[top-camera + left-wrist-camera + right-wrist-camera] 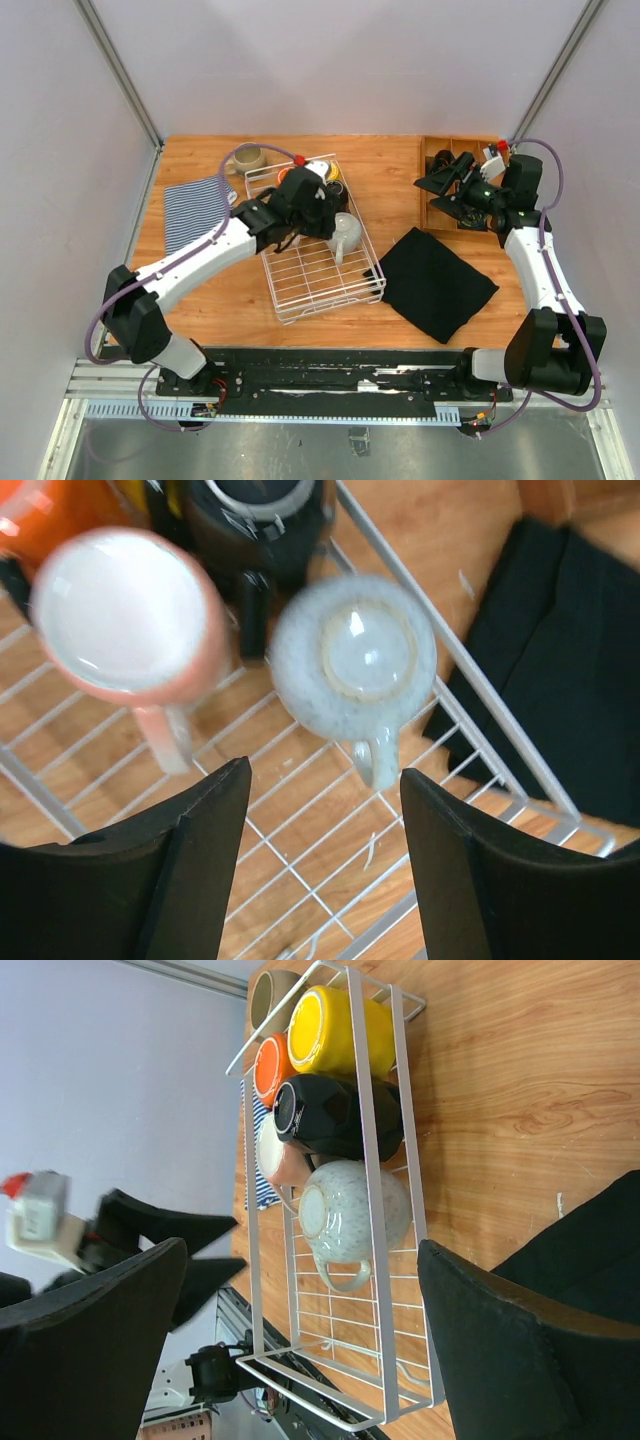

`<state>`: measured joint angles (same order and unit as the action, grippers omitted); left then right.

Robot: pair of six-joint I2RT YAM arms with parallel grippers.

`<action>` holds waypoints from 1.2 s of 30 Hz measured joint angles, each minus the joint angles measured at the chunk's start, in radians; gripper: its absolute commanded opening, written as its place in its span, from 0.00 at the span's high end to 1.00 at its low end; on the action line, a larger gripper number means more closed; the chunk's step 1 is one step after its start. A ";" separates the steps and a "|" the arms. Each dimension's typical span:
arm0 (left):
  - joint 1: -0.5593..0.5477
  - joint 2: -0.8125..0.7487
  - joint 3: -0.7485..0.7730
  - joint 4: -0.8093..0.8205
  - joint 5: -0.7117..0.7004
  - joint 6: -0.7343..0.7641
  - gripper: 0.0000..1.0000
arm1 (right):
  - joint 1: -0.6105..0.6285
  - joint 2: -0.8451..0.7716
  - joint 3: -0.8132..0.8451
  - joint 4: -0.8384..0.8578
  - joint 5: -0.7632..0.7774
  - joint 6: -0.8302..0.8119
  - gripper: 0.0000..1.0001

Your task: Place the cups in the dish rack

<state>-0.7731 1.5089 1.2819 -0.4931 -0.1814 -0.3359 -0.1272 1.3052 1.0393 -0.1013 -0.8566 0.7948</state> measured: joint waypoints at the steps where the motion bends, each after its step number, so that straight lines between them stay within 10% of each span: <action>1: 0.018 -0.003 0.032 -0.013 -0.001 -0.005 0.35 | 0.003 0.000 0.000 0.000 0.000 0.000 0.02; 22: 0.602 0.163 0.414 -0.208 -0.079 -0.119 0.39 | 0.009 0.040 0.000 0.007 0.001 -0.011 0.02; 36: 0.639 0.602 0.802 -0.231 -0.041 0.018 0.44 | 0.009 0.115 0.003 0.008 0.018 -0.037 0.02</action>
<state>-0.1341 2.1105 2.0838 -0.7242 -0.2222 -0.3180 -0.1181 1.4200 1.0424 -0.0937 -0.8391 0.7582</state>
